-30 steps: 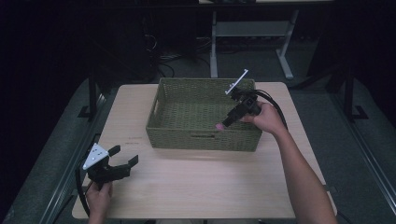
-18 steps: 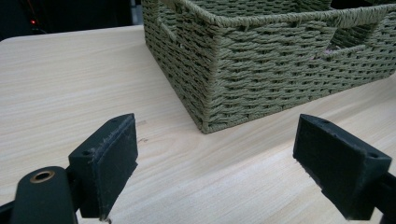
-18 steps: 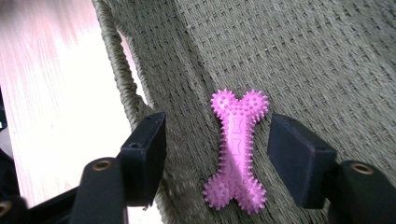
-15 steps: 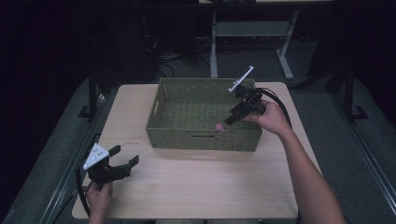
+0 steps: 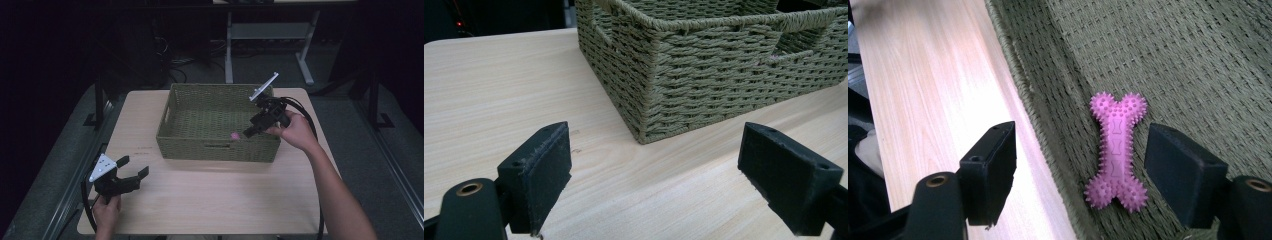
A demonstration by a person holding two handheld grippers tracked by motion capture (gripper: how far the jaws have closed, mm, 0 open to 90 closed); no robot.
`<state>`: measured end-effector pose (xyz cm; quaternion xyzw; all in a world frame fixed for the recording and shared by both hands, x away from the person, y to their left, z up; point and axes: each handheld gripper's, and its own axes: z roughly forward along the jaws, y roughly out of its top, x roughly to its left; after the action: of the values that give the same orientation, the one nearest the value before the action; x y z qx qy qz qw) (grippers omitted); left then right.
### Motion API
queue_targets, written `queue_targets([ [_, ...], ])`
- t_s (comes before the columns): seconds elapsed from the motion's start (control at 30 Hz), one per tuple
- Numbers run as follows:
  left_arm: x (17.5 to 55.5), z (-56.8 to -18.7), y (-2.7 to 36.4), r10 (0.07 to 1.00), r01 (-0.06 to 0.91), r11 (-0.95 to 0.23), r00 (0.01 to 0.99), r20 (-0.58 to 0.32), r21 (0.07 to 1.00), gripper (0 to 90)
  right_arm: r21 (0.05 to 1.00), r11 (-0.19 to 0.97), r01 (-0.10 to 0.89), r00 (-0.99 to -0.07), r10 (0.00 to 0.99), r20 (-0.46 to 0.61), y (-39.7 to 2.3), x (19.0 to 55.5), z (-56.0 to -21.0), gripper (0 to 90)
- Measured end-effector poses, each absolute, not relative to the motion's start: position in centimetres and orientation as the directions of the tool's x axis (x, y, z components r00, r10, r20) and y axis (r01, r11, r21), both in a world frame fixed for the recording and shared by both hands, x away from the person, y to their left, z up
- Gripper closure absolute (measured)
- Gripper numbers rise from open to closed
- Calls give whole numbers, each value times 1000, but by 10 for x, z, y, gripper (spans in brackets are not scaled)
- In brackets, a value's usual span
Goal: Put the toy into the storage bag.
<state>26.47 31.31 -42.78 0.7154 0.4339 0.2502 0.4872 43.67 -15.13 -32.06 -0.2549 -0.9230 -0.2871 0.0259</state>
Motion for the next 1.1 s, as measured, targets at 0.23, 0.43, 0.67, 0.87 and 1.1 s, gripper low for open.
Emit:
queue_targets([
  [0.23,264,-428,314,865,377,-145,497,-68,915,133,523,708,474,-875,447,187,-151,428,-316,275],
  [0.43,264,-427,314,866,376,-138,494,-72,916,133,526,707,473,-874,450,180,-153,419,-317,270],
  [0.67,264,-428,312,866,379,-143,496,-70,914,133,534,703,469,-876,448,179,-157,405,-317,264],
  [0.87,264,-427,312,865,377,-144,496,-68,915,133,546,701,459,-880,441,174,-160,394,-316,258],
  [1.1,264,-428,312,866,378,-144,495,-68,914,133,559,701,443,-888,429,165,-162,379,-319,256],
])
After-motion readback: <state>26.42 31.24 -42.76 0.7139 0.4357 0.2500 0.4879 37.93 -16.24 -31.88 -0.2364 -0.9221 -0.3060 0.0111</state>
